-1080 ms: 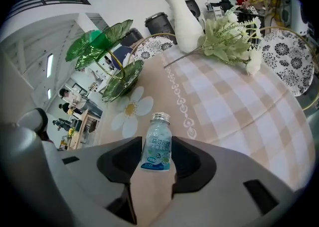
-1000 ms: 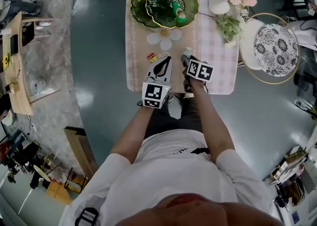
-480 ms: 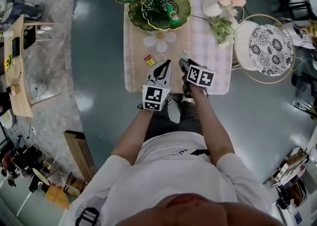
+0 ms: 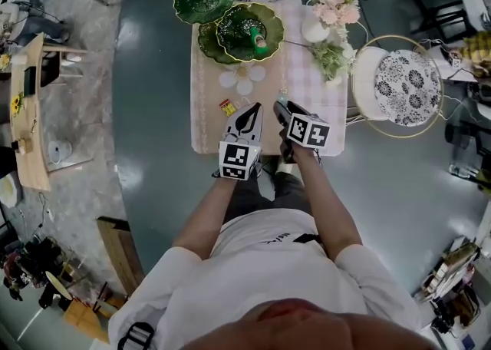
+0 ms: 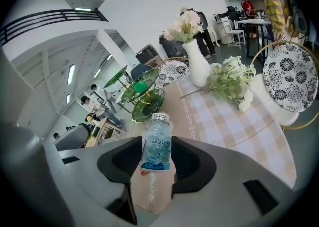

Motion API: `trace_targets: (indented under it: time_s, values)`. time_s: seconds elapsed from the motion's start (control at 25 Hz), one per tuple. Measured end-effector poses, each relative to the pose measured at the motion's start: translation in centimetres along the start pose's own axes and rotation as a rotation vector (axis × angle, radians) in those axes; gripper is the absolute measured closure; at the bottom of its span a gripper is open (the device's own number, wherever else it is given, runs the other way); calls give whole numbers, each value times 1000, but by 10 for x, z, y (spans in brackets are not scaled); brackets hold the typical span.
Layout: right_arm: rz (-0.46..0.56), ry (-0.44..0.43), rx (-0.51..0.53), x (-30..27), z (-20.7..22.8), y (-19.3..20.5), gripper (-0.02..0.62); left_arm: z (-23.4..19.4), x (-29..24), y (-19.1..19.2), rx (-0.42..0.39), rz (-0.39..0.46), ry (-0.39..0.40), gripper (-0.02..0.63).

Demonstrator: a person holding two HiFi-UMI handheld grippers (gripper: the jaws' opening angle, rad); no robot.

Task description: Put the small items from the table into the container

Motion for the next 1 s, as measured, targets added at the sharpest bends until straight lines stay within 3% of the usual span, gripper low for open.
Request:
trace_targets:
  time_s: [0.44,1.0]
  values:
    - [92,-125,92,33,-66,-49,397,-21,2,-60,-46,87,-34,600]
    - [126,-212,146,30,-123,-89,397,-64,-13,-99,-73,146,-83,600]
Point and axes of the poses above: the fingertips, and each gripper's own axes: x backward along the fingers, z to its right, y out of its underside, the point moved 3 cm from there along x, backward along the fingers, and after that the axes turned 13 degrees about -x, right-handed, at the moved point
